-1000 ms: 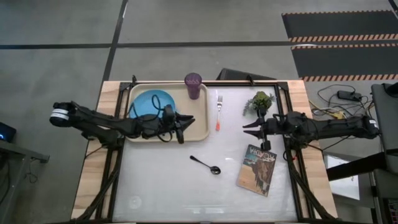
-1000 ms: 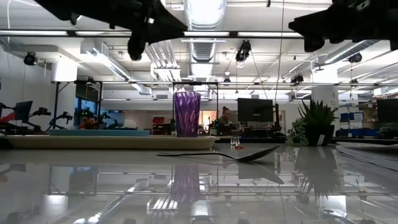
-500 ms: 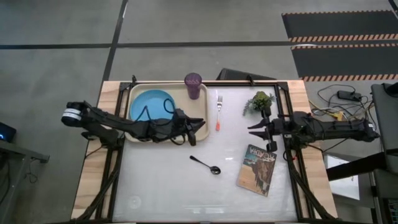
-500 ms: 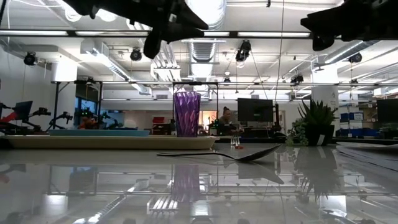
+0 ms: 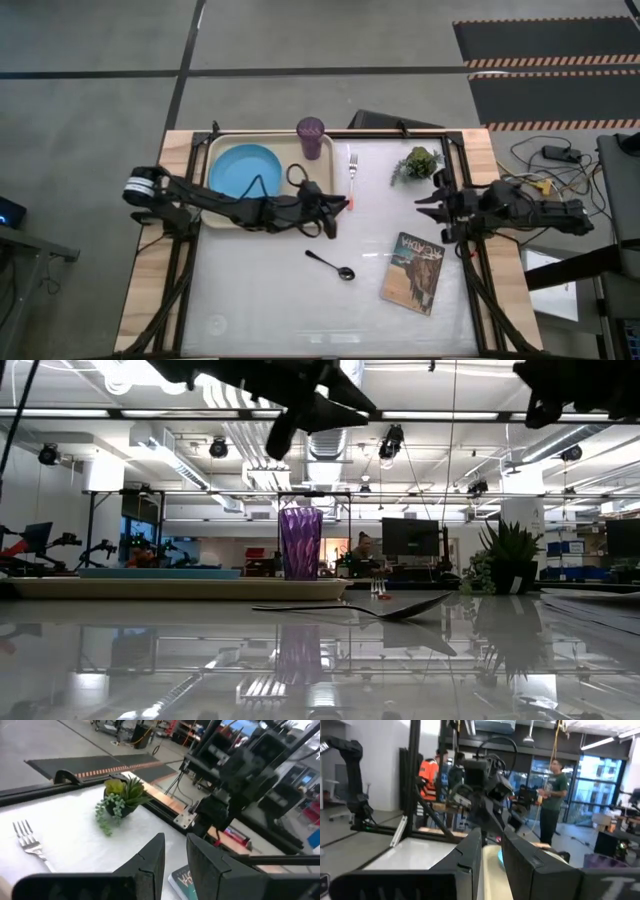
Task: Pick and place plate/cup/fork/spoon on tray
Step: Put the black spoon on the brown tray to the right side of the blue plate
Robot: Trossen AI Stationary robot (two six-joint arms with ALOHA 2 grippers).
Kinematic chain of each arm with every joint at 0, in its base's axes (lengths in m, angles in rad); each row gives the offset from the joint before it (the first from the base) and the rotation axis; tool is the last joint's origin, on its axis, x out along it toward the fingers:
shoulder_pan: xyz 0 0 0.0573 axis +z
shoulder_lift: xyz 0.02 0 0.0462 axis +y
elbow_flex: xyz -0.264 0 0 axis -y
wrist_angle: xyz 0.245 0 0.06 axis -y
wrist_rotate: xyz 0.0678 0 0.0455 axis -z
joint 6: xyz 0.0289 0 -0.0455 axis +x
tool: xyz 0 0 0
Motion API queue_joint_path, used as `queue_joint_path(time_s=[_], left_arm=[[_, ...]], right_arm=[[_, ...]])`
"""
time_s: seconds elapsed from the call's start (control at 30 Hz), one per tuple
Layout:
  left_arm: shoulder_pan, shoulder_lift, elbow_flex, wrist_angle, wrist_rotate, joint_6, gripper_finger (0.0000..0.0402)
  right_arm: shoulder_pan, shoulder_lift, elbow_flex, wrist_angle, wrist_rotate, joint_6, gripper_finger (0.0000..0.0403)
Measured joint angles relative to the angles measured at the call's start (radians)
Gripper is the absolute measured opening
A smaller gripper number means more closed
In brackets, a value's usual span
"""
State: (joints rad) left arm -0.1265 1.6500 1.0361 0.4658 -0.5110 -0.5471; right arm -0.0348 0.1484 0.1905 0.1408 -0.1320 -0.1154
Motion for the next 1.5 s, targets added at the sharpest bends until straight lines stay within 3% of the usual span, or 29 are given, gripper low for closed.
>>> queue_joint_path(time_s=[0.27,0.47,0.63,0.87,1.0,1.17,1.3,1.5], left_arm=[[0.000,0.114,0.177,-0.282,-0.007,-0.100,0.0063],[0.004,0.167,0.274,-0.537,-0.136,-0.208,0.0063],[0.039,0.220,0.299,-0.553,-0.149,-0.241,0.0063],[0.089,0.272,0.324,-0.556,-0.077,-0.250,0.0063],[0.090,0.274,0.316,-0.576,0.042,-0.126,0.0062],[0.032,0.229,0.324,-0.691,0.402,0.186,0.0062],[-0.023,0.193,0.318,-0.805,0.415,0.355,0.0062],[-0.077,0.185,0.309,-0.820,0.401,0.460,0.0076]], right_arm=[[0.000,-0.049,-0.005,-0.057,0.001,0.011,0.0063],[0.000,-0.077,-0.005,-0.088,0.001,0.018,0.0063],[0.000,-0.081,-0.005,-0.092,0.001,0.024,0.0063],[0.000,-0.082,-0.005,-0.116,0.002,0.039,0.0063],[0.000,-0.082,-0.005,-0.125,0.003,0.039,0.0063],[0.000,-0.081,-0.005,-0.144,0.004,0.038,0.0063],[0.000,-0.080,-0.005,-0.145,0.004,0.037,0.0063],[0.000,-0.081,-0.005,-0.145,0.004,0.037,0.0063]])
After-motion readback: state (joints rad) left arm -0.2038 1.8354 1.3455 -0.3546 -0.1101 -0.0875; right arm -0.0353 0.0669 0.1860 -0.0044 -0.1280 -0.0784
